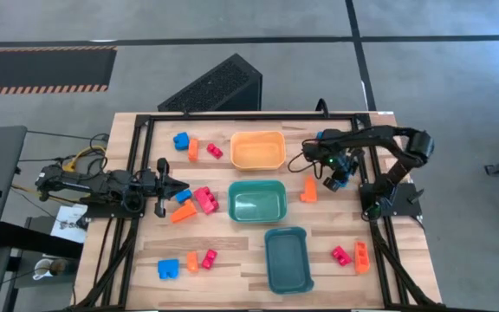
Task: Sort & place blocks by color
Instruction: Put the blue game piece into the green bin
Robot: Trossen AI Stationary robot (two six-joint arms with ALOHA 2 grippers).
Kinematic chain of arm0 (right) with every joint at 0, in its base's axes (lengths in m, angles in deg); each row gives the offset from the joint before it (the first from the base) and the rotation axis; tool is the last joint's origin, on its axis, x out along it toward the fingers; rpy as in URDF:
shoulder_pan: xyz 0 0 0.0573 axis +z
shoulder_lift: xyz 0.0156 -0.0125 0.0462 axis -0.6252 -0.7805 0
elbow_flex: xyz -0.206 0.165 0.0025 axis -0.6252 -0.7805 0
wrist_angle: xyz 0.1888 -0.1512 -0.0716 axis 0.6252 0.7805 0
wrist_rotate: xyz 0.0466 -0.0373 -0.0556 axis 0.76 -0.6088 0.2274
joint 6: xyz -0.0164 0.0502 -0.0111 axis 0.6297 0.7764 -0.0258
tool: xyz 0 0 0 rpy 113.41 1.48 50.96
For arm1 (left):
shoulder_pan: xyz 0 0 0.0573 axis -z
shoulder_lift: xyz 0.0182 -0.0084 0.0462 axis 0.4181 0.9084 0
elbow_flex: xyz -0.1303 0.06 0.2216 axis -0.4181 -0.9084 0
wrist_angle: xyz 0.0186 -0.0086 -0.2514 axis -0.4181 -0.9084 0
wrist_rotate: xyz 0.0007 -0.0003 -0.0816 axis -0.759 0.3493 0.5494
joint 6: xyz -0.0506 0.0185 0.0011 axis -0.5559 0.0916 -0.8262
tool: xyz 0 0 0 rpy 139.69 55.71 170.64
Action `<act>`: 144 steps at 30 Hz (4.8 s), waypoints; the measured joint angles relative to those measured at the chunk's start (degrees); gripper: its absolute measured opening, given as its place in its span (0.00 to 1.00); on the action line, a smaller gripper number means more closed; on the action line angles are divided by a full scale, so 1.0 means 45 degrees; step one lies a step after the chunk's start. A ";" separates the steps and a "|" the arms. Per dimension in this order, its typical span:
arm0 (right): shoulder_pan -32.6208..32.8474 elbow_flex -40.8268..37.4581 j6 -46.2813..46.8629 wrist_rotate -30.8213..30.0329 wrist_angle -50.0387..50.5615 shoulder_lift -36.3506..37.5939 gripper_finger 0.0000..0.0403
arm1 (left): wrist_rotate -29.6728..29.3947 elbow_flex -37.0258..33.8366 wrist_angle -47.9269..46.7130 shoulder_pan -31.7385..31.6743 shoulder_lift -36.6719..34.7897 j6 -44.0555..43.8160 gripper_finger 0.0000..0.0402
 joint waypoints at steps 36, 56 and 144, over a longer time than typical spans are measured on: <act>-0.0312 0.0063 -0.0589 0.0528 -0.2225 0.1687 0.97 | 0.0000 0.0002 0.0000 0.0000 -0.0002 0.0000 0.00; -0.1147 -0.1928 -0.0823 0.1698 -0.4248 0.2604 0.99 | 0.0000 0.0005 0.0002 0.0000 0.0003 0.0000 0.00; 0.6048 0.1171 0.0513 0.2363 -1.3700 0.2237 0.84 | 0.0000 0.0000 0.0000 0.0000 0.0003 0.0000 0.00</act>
